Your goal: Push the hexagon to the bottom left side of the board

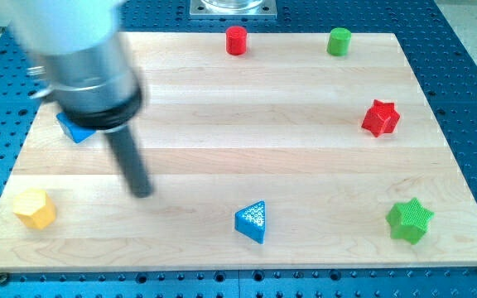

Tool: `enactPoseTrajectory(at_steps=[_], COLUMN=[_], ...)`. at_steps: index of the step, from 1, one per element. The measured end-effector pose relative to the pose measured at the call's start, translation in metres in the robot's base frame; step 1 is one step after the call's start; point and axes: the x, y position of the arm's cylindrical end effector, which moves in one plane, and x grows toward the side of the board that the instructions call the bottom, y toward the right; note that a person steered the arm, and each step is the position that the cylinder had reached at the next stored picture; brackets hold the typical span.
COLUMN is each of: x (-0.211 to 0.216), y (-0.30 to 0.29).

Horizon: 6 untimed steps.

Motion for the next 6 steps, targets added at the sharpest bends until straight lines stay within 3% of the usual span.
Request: enactPoseTrajectory(at_steps=[1,2,3,4,5,6], x=[-0.001,0.032,0.061,0.060,0.078,0.041], y=[0.161,0.235,0.180,0.080,0.032,0.080])
